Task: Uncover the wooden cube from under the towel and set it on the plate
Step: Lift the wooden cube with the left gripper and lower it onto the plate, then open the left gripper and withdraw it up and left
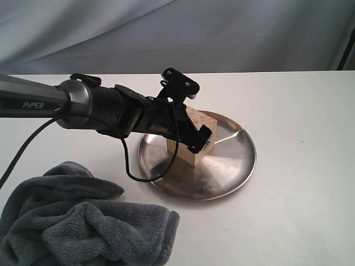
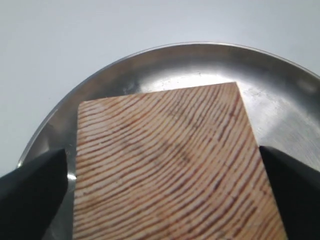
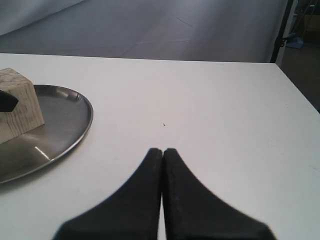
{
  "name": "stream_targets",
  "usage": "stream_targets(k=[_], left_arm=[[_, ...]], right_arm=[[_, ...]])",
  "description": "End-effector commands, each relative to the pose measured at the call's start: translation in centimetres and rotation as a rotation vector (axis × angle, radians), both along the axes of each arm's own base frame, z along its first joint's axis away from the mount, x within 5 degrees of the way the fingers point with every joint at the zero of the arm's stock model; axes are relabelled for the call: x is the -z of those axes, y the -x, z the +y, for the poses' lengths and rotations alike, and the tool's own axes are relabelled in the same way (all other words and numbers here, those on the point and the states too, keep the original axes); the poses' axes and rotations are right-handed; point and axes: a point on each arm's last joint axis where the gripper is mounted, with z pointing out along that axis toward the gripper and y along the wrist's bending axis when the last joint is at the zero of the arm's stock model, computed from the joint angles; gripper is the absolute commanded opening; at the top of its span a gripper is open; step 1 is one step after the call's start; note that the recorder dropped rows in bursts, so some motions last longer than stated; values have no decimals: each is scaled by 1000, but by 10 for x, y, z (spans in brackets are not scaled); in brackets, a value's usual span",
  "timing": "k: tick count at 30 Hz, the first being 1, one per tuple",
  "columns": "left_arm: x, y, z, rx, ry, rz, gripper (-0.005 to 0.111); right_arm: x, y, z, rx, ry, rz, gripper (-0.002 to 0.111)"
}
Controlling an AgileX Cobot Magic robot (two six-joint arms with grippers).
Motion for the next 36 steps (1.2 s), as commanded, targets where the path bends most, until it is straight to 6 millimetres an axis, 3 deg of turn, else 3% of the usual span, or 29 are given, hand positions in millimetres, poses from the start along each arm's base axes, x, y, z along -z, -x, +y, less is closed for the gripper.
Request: stream_targets(k=[1,4,13,20,27,35,36], left_arm=[[-16,-2,1,-20,21,-32,96],[-36,-2,2,-26,44,-71,96],[-120,14,11,-8,164,-210,96],[-158,39,46,-137,144,-327,91],[-173,85,90,-229,146,-354,48],[-186,134,124,-252,220,-374,-1],[-187,139,128,-256,234,-372,0]], right_arm=[[0,0,0,0,-3,-13,0],[0,0,0,0,-3,-13,0],[0,0,0,0,-3,-13,0],[0,0,0,0,-3,-13,0],[0,0,0,0,-3,-13,0],[0,0,0,0,-3,-13,0],[0,0,0,0,-3,-13,0]])
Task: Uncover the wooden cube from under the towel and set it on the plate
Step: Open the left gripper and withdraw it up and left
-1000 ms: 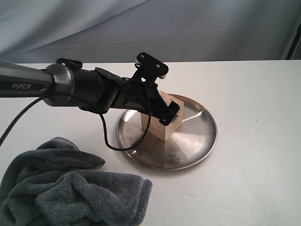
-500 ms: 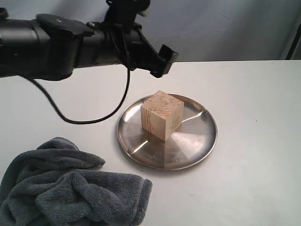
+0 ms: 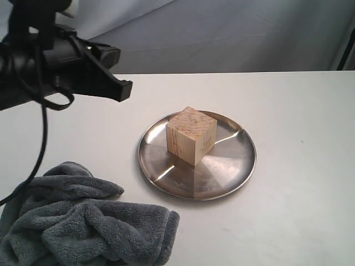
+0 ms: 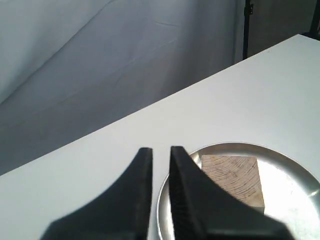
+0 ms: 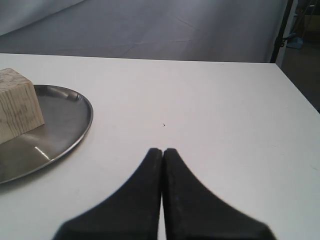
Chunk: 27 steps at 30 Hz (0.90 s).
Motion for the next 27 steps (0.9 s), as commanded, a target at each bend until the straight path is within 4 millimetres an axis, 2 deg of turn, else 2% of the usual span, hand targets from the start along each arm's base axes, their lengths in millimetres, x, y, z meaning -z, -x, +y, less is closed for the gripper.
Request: stream_targets(k=[1,8,13,19,27], left_arm=[[-3,22,16,-16,61,2,0],[3,53,40,-35,97,-6,0],[10,73,63,-114,112,-42,0],[2,91,78,-143,200,-81,0],[-10,102,87,-143,243,-143,0]], right_arm=[[0,0,0,0,-3,-13,0],[0,0,0,0,-3,-13,0],[0,0,0,0,-3,-13,0],[0,0,0,0,-3,-13,0],[0,0,0,0,-3,-13,0]])
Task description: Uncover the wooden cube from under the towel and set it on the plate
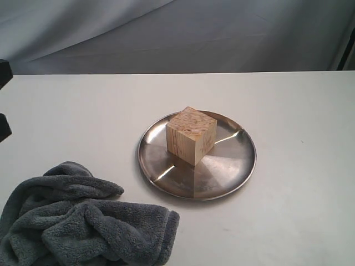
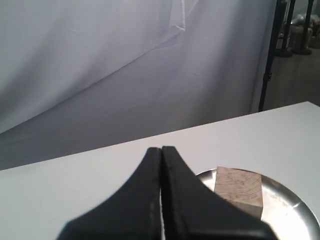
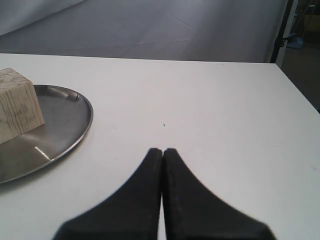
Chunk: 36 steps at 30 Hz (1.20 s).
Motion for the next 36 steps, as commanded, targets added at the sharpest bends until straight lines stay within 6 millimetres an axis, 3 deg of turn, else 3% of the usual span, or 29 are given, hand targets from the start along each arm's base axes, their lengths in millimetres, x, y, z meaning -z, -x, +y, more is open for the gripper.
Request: stream_targets(k=[1,10,18,22,28,36], left_arm=[[-4,5,6,-26,29,-23,0],[-6,6,19,-113,35,-49,0],[2,47,58,-215,64,-198,0],[16,73,74,-331,92,-292,0],[38,98,76,-402,94,-400,0],[71,89,78,-438,105,-298,0]], right_arm=[[0,0,0,0,-3,-13,0],[0,0,0,0,-3,-13,0],[0,0,0,0,-3,-13,0],[0,0,0,0,-3,-13,0],[0,0,0,0,-3,-13,0],[0,0,0,1,-3,-14,0]])
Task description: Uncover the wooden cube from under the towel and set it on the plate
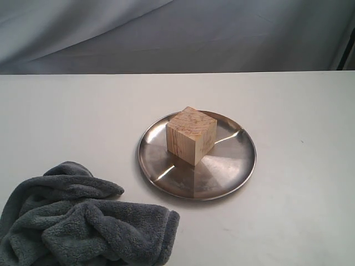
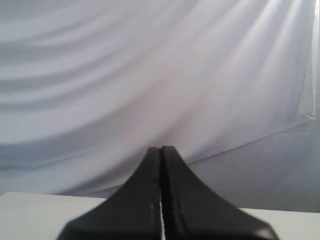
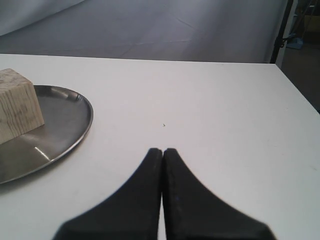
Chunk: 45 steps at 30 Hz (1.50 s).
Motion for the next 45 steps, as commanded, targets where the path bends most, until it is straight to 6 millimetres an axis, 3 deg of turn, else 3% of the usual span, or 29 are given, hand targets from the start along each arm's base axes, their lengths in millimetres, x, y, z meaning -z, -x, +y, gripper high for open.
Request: stream_targets(k=[1,17,25,31,38,45], left_arm=[[15,-4,-1,11,21,42,0],[19,-4,-1,22,39,59,0],[33,-6,0,5,52,194,0],[55,-9,0,3,52,258,0],[67,-8,1,-11,29,393,0],[69,-7,1,-12,11,412,0]], right_arm=[[0,0,0,1,-3,-13,0],[0,0,0,1,-3,-13,0],[0,0,0,1,-3,-13,0],[0,0,0,1,-3,-13,0],[0,0,0,1,-3,-13,0],[0,0,0,1,-3,-13,0]])
